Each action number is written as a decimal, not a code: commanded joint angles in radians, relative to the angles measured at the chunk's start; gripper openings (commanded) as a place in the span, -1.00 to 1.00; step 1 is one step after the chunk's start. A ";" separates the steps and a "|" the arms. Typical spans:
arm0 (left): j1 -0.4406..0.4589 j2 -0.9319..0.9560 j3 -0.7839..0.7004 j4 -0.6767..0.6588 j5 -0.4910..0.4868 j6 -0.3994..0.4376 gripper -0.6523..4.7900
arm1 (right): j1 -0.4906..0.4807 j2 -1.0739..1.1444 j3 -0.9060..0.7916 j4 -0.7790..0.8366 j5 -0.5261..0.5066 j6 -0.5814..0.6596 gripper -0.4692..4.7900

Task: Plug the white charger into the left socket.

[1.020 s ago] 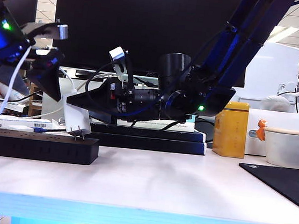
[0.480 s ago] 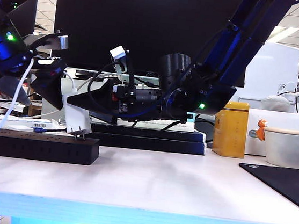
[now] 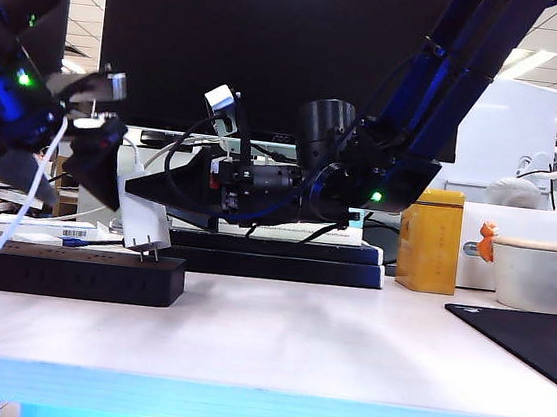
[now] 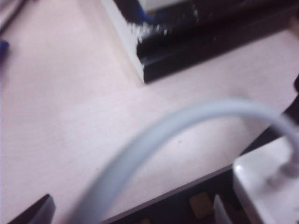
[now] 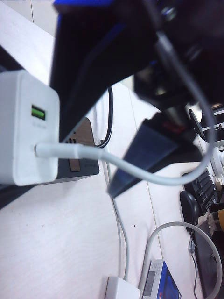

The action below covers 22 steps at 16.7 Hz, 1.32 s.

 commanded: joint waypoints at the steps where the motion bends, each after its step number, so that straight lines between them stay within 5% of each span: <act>1: -0.002 0.014 0.002 0.011 0.016 -0.004 1.00 | -0.006 0.001 -0.002 -0.022 0.002 -0.012 -0.05; 5: -0.003 0.018 0.002 0.050 0.099 -0.038 1.00 | -0.006 0.001 -0.002 -0.039 0.002 -0.013 -0.05; 22: -0.052 0.018 0.003 0.057 0.121 -0.048 1.00 | -0.014 0.002 -0.002 -0.228 0.007 -0.097 -0.05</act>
